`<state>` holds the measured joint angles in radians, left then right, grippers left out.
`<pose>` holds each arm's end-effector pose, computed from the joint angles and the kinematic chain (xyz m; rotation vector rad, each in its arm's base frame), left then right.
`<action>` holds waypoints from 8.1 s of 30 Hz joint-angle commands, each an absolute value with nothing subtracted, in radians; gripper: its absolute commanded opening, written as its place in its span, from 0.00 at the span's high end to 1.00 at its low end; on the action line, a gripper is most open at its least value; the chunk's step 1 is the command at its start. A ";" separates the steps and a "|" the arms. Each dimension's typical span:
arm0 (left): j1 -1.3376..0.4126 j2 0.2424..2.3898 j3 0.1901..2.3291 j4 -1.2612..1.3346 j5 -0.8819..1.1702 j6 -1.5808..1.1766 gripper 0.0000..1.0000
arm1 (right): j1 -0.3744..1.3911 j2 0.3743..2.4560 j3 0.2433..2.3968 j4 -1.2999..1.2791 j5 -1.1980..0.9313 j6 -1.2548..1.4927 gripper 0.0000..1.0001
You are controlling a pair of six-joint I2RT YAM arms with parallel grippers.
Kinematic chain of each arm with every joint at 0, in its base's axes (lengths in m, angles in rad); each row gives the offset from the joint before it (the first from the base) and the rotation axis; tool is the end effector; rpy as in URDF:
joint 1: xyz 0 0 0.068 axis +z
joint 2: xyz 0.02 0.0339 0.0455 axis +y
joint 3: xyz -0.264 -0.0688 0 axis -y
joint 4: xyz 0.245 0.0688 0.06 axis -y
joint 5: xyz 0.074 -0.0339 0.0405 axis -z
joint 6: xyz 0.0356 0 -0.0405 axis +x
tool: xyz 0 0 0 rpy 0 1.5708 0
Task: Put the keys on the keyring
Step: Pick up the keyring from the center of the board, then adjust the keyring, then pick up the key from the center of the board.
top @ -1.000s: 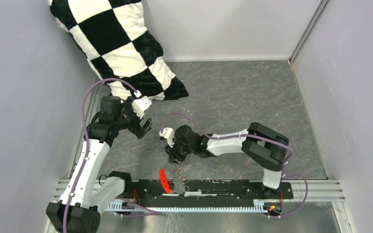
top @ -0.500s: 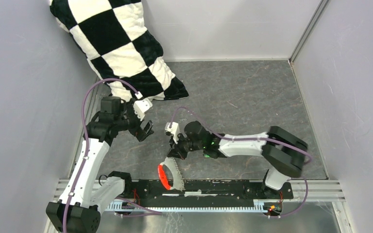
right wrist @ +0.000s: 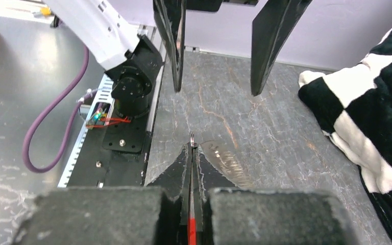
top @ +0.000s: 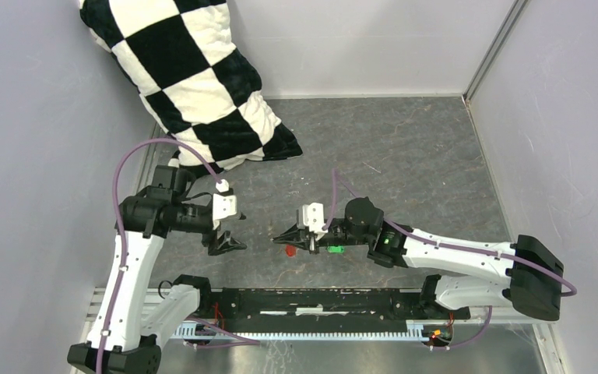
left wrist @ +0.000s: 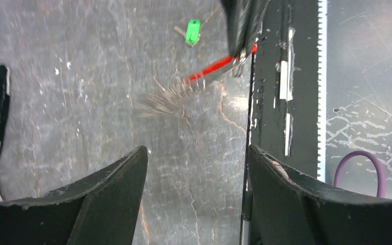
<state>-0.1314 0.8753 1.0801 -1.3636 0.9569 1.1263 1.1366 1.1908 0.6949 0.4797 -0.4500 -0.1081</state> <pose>0.1115 -0.0441 0.3382 1.5035 1.6572 -0.7921 0.1004 0.2534 0.2931 -1.2776 1.1363 1.1397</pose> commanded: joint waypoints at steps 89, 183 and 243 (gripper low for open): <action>-0.143 0.666 0.973 -0.558 1.518 0.327 0.98 | 1.216 1.159 0.816 0.670 -0.314 0.157 0.69; -0.150 0.628 0.930 -0.813 1.636 1.031 0.98 | 1.205 1.017 0.796 0.447 -0.329 0.014 0.44; -0.161 0.542 0.857 -0.658 1.602 0.990 0.98 | 1.173 1.186 0.426 0.127 0.328 0.487 0.41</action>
